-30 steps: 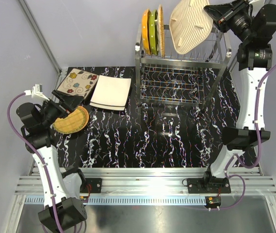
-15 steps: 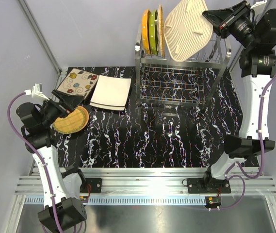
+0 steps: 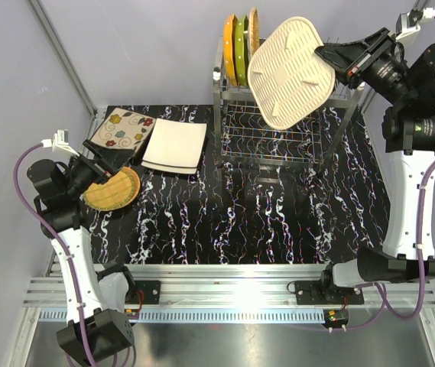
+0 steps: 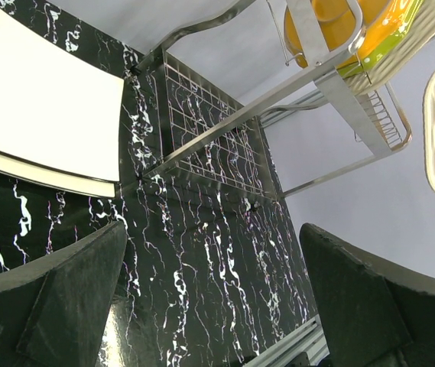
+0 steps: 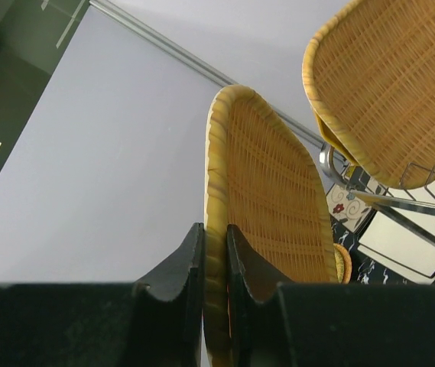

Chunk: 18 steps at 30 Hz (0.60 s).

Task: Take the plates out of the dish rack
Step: Grab a plate with the right arm, then place the plate on the table

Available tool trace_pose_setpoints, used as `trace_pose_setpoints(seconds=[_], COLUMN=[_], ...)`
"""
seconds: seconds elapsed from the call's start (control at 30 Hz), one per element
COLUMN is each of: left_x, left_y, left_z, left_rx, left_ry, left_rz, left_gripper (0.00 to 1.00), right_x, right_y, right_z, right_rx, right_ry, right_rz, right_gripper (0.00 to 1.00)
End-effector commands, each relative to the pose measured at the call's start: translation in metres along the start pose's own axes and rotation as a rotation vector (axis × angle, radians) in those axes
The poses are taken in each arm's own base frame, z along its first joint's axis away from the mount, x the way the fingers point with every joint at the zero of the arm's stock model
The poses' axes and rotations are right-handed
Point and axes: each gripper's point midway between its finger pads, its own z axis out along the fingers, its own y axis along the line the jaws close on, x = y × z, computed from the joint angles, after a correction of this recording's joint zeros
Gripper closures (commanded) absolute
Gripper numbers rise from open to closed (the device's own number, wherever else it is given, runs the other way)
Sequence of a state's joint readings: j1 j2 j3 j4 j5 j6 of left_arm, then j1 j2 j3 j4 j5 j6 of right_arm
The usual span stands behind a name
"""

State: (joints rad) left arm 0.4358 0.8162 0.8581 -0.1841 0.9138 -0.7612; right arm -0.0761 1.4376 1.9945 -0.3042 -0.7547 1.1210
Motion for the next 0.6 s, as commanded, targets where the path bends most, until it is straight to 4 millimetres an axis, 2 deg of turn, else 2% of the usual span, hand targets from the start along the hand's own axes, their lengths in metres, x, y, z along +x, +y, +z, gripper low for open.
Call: trace_pose_setpoints(seconds=[0.0,0.3,0.57], left_x=[-0.003,0.002,0.008], left_y=[-0.015,-0.011,-0.011], left_z=[-0.001,-0.001,0.005], left_rx=[0.056,0.057,0.059], left_ry=[0.000,0.006,0.039], left_rz=[0.033,0.014,-0.056], left_gripper=[0.01,0.01,0.01], right_x=[0.007,0.023,0.057], right_y=[0.032,0.024,-0.003], right_z=[-0.014,-0.024,-0.028], right_rx=[-0.081,-0.050,0.001], right_ry=[0.000,0.029,0.102], right_rz=[-0.037,-0.012,0.022], right_gripper=[1.00,1.00,1.00])
